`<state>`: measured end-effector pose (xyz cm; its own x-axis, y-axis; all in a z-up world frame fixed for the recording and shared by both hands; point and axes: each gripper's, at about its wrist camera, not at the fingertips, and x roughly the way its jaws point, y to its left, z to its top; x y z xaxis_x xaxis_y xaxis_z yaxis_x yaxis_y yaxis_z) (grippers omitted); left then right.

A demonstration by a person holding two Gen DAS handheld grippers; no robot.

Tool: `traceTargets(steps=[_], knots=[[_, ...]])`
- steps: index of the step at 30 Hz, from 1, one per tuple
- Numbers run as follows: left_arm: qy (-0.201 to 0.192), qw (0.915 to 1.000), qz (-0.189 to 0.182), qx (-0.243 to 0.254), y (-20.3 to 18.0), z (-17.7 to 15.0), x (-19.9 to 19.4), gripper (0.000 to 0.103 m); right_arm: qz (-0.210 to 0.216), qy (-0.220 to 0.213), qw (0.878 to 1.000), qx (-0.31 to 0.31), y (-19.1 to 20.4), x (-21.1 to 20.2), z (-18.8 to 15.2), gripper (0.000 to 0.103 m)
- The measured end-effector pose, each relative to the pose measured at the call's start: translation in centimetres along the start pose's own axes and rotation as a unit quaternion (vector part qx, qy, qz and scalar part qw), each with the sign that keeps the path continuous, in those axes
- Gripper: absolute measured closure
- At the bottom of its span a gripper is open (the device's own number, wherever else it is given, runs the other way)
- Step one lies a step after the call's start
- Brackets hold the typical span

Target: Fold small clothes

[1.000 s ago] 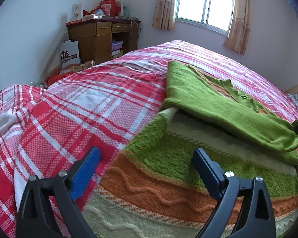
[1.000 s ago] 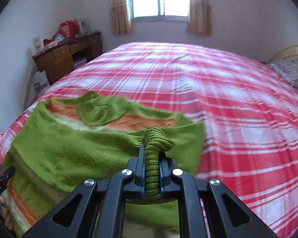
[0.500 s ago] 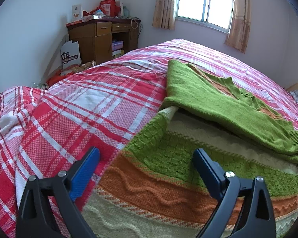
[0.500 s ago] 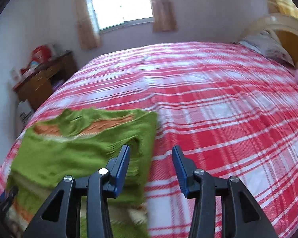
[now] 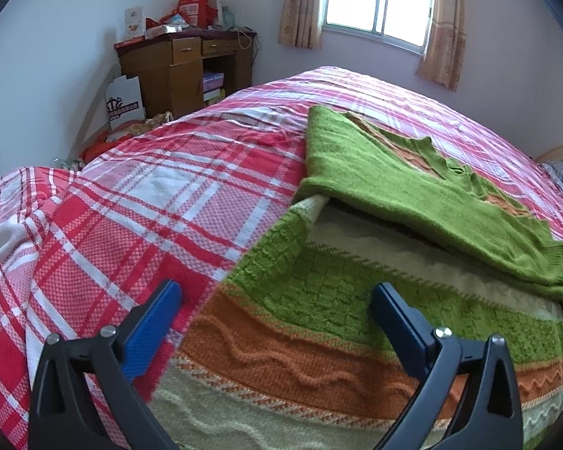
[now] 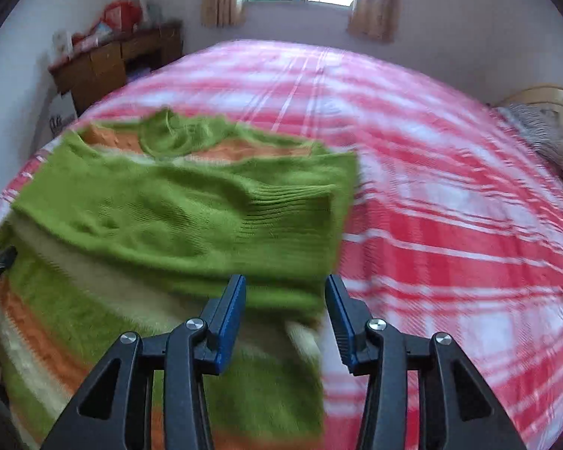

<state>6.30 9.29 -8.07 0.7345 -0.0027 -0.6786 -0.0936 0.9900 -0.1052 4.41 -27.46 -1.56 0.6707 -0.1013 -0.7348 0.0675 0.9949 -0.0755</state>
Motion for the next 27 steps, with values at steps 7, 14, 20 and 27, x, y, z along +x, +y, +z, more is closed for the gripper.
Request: traceTargets(steps=[7, 14, 20, 27], knots=[[0.011, 0.9981, -0.016, 0.058, 0.1, -3.1, -3.2, 0.0, -0.032, -0.155, 0.987, 0.024, -3.1, -15.0, -7.5, 0.026], [0.007, 0.9935, -0.035, 0.108, 1.4, -6.7, -8.2, 0.0, 0.013, -0.114, 0.991, 0.063, -6.8, -21.2, -14.5, 0.023], [-0.039, 0.9902, -0.048, 0.125, 2.0, -6.9, -13.0, 0.0, 0.104, -0.057, 0.991, 0.06, -4.7, -20.2, -18.5, 0.032], [-0.039, 0.994, -0.068, 0.075, 3.9, -6.3, -14.4, 0.0, 0.13, 0.033, 0.99, 0.051, -0.4, -14.7, -22.4, 0.047]])
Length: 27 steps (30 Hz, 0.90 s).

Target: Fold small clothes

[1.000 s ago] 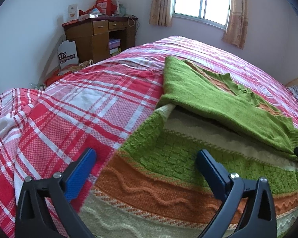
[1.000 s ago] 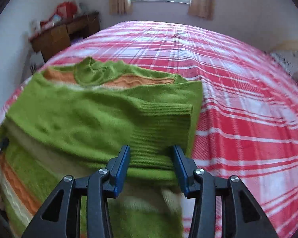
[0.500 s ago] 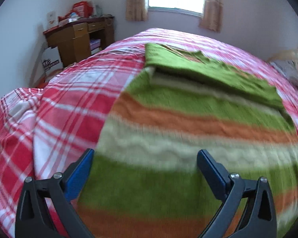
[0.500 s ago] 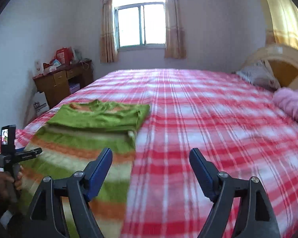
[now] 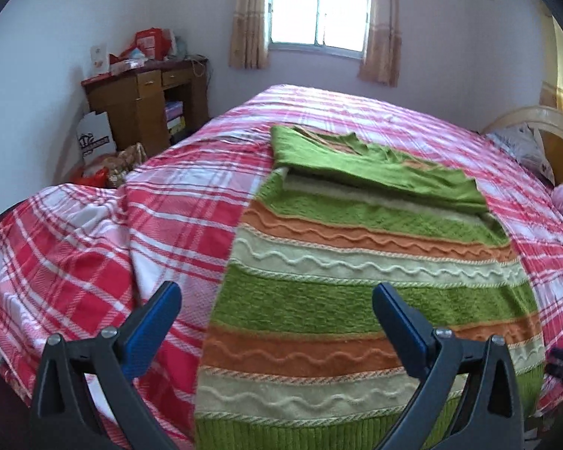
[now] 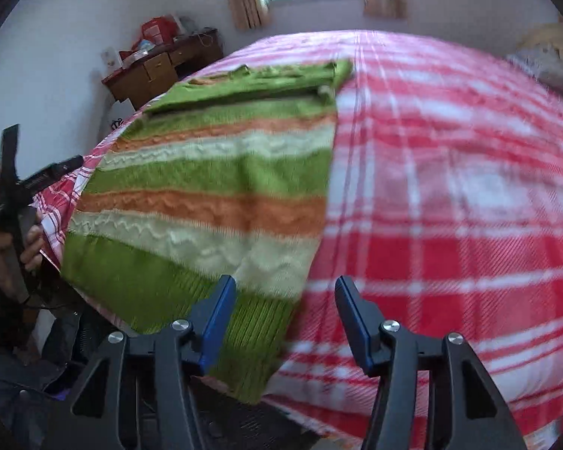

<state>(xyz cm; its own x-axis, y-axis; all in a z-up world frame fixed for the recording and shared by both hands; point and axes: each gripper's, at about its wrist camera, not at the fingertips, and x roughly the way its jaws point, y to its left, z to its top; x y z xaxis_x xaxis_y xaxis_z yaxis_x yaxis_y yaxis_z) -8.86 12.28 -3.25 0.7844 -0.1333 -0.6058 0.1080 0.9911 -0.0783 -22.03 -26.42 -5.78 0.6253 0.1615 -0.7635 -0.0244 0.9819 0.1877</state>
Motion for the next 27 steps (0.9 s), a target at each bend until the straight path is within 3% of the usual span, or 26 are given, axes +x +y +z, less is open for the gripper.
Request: traceTargets(steps=[3, 7, 10, 13, 18, 19, 21, 23, 27], knots=[[-0.008, 1.0, 0.001, -0.003, 0.7, 0.0, -0.6, 0.0, 0.018, 0.023, 0.999, 0.026, 0.3, 1.3, -1.4, 0.046], [-0.018, 0.9998, -0.001, -0.01, 1.3, 0.2, -1.0, 0.0, 0.026, 0.054, 0.998, -0.01, 2.6, 1.1, -2.0, 0.048], [-0.021, 0.9997, -0.005, -0.013, 1.6, 0.1, -1.3, 0.0, 0.06, 0.068, 0.996, 0.012, 2.6, 1.3, -2.2, 0.069], [-0.02, 0.9997, -0.005, -0.014, 1.8, 0.0, -1.3, 0.0, 0.098, 0.077, 0.99, 0.066, 1.1, 2.1, -2.4, 0.07], [-0.02, 0.9997, -0.001, -0.015, 2.0, 0.0, -1.2, 0.0, 0.12, 0.087, 0.985, 0.088, 0.6, 2.6, -2.5, 0.07], [-0.02, 0.9997, 0.001, -0.014, 2.0, 0.1, -1.2, 0.0, 0.122, 0.09, 0.984, 0.09, 0.5, 2.5, -2.5, 0.072], [-0.021, 0.9997, 0.003, -0.014, 2.2, 0.2, -1.2, 0.0, 0.116, 0.101, 0.984, 0.09, 0.3, 2.6, -2.3, 0.09], [-0.022, 0.9996, 0.006, -0.015, 2.4, 0.4, -1.2, 0.0, 0.129, 0.113, 0.981, 0.094, -0.4, 2.4, -2.1, 0.091], [-0.028, 0.9993, 0.015, -0.019, 3.1, 1.2, -1.2, 0.0, 0.198, 0.107, 0.968, 0.107, -1.2, 1.1, -0.1, 0.092]])
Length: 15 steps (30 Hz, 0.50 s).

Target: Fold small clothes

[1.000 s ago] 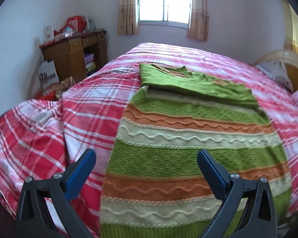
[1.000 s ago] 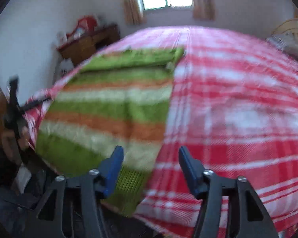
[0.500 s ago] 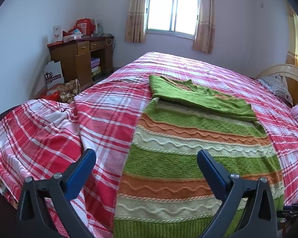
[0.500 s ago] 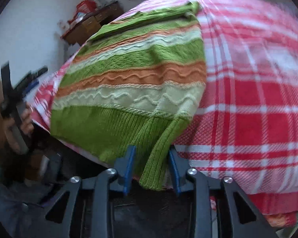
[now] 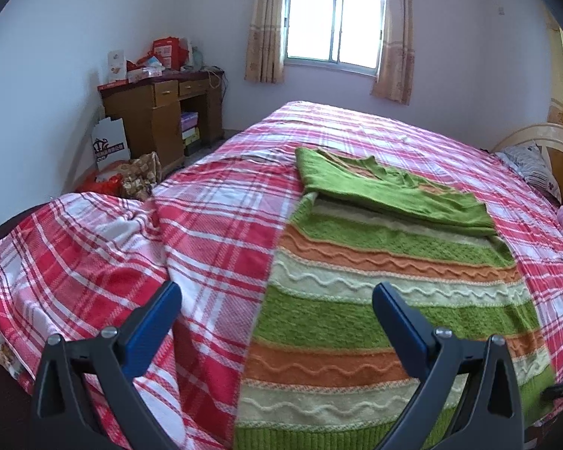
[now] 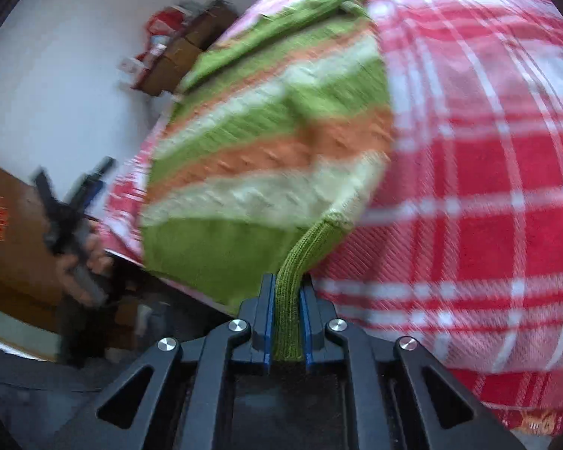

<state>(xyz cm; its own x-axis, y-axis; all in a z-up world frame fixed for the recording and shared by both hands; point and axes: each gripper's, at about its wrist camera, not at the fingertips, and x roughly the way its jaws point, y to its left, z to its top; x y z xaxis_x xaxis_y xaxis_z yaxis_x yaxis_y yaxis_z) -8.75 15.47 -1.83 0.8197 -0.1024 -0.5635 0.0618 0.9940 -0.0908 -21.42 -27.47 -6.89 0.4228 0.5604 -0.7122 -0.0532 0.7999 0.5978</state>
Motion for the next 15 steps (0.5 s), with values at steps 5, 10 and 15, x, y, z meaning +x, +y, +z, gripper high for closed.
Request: traceTargets(steps=[5, 10, 15], knots=[[0.002, 0.9999, 0.009, -0.005, 0.6, 0.9, 0.8, 0.0, 0.056, -0.052, 0.997, -0.009, 1.5, -1.9, 6.0, 0.092], [0.006, 0.9999, 0.014, 0.007, 1.2, 1.5, 1.2, 0.0, 0.02, -0.119, 0.993, -0.01, 1.1, -1.6, 12.5, 0.102], [0.004, 0.9994, 0.025, 0.024, 2.1, 2.2, 1.1, 0.0, -0.027, -0.146, 0.989, 0.007, -1.3, 0.5, 16.8, 0.102]])
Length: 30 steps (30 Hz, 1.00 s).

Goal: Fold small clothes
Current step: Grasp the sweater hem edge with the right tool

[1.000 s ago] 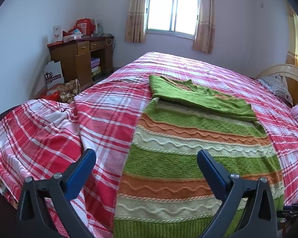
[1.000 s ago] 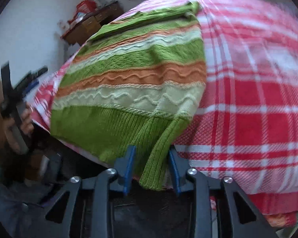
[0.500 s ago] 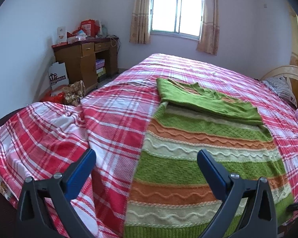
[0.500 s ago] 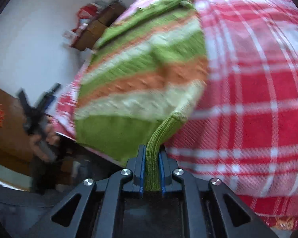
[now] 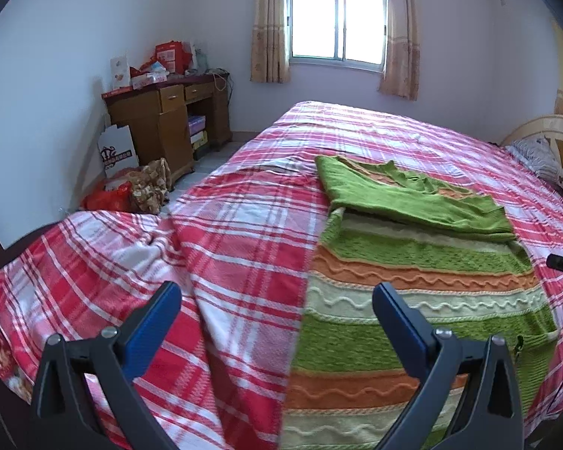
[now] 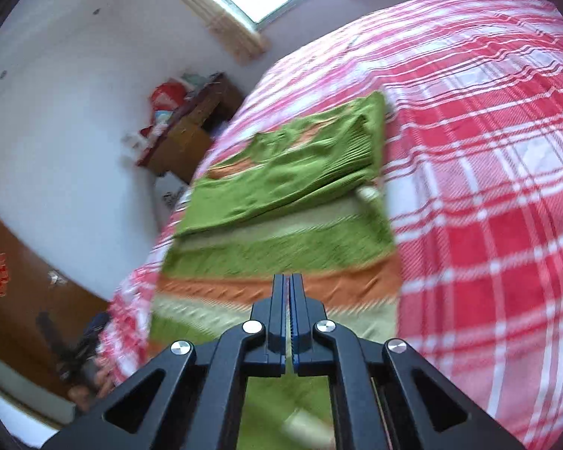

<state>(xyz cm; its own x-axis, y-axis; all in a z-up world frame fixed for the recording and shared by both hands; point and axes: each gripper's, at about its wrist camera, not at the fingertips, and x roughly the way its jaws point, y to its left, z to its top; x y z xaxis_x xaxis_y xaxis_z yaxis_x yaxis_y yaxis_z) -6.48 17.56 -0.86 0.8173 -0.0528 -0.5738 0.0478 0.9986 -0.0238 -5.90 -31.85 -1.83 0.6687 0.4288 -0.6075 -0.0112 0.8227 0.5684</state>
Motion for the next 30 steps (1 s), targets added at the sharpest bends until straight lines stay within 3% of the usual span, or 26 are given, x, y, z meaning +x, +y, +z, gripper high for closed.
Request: traceTargets(steps=[6, 9, 15, 16, 17, 19, 21, 24, 27, 28, 30], knots=[[0.013, 0.9999, 0.004, 0.0, 0.8, -0.1, 0.8, 0.0, 0.035, -0.018, 0.994, -0.101, 2.8, -2.0, -2.3, 0.101], [0.023, 0.9996, -0.012, -0.011, 0.4, -0.2, 1.8, 0.0, 0.034, 0.06, 0.985, -0.159, 4.9, -1.3, -4.2, 0.101], [0.032, 0.9989, -0.033, -0.003, -1.8, -0.7, 2.1, 0.0, 0.027, 0.167, 0.966, -0.196, 5.6, 1.4, -6.4, 0.099], [0.032, 0.999, -0.032, 0.003, -2.1, -0.7, 2.0, 0.0, 0.033, 0.173, 0.965, -0.194, 5.8, 1.6, -6.6, 0.09], [0.03, 0.9991, -0.028, 0.012, -2.3, -0.8, 1.8, 0.0, 0.034, 0.178, 0.963, -0.199, 6.0, 1.7, -6.8, 0.059], [0.026, 0.9992, -0.023, 0.02, -2.4, -0.7, 1.4, 0.0, 0.037, 0.181, 0.959, -0.214, 6.4, 1.8, -7.1, 0.014], [0.024, 0.9994, -0.021, 0.017, -2.2, -0.5, 1.2, 0.0, 0.048, 0.176, 0.958, -0.223, 7.1, 1.8, -7.2, 0.014], [0.024, 0.9995, -0.021, -0.003, -1.6, -0.3, 1.3, 0.0, 0.011, 0.156, 0.946, -0.283, 8.4, 1.6, -7.5, 0.016], [0.03, 0.9993, -0.021, -0.014, -1.2, -0.3, 1.4, 0.0, -0.009, 0.173, 0.933, -0.314, 8.9, 2.9, -7.6, 0.037], [0.029, 0.9993, -0.019, -0.014, -1.1, -0.3, 1.3, 0.0, -0.018, 0.192, 0.925, -0.328, 9.0, 3.9, -8.0, 0.044], [0.025, 0.9995, -0.015, -0.012, -1.0, -0.3, 1.1, 0.0, -0.039, 0.215, 0.903, -0.369, 9.1, 5.3, -9.1, 0.048]])
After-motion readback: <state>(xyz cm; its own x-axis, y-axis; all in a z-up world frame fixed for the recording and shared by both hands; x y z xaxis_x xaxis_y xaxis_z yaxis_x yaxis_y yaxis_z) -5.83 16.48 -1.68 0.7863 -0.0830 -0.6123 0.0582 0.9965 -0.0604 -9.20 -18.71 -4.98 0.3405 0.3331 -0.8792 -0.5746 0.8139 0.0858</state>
